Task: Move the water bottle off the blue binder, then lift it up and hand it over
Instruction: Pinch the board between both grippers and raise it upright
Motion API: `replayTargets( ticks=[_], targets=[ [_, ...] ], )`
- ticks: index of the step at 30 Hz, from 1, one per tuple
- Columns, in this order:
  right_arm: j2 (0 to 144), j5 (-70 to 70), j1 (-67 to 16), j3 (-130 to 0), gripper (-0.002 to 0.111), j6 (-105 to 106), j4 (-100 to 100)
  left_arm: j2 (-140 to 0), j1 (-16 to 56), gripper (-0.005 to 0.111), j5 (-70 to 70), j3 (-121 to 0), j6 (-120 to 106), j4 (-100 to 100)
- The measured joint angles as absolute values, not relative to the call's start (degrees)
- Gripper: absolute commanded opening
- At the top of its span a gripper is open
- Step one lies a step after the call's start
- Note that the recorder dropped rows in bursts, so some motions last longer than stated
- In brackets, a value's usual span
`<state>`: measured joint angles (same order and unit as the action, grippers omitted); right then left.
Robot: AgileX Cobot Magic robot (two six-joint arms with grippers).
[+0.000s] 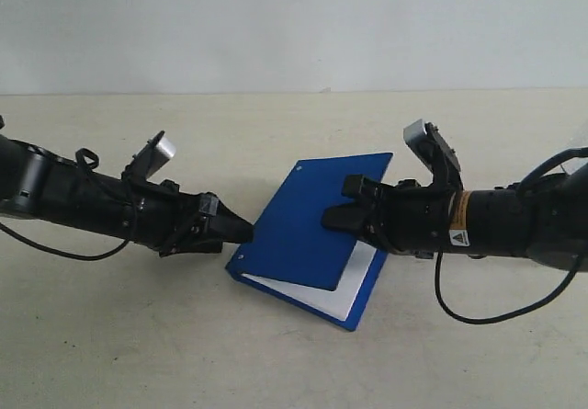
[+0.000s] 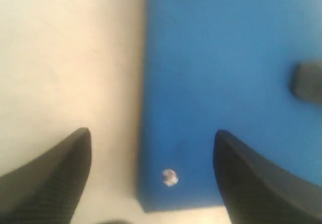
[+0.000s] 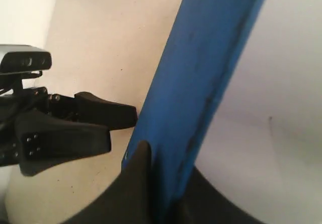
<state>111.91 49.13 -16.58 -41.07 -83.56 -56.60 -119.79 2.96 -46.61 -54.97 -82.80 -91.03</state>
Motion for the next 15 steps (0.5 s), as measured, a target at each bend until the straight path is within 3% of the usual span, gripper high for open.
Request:
replayTargets(
  ticks=[8, 15],
  targets=[
    [112.4, 61.3, -16.5, -41.1, 0.000, -76.8, -62.6, -119.8, 1.7, 0.064, -47.8, -55.0, -83.4, -91.3],
    [112.5, 63.8, -16.2, -41.1, 0.000, -75.4, -64.5, -120.0, 1.4, 0.064, -55.1, -55.0, -89.7, -93.7]
  ],
)
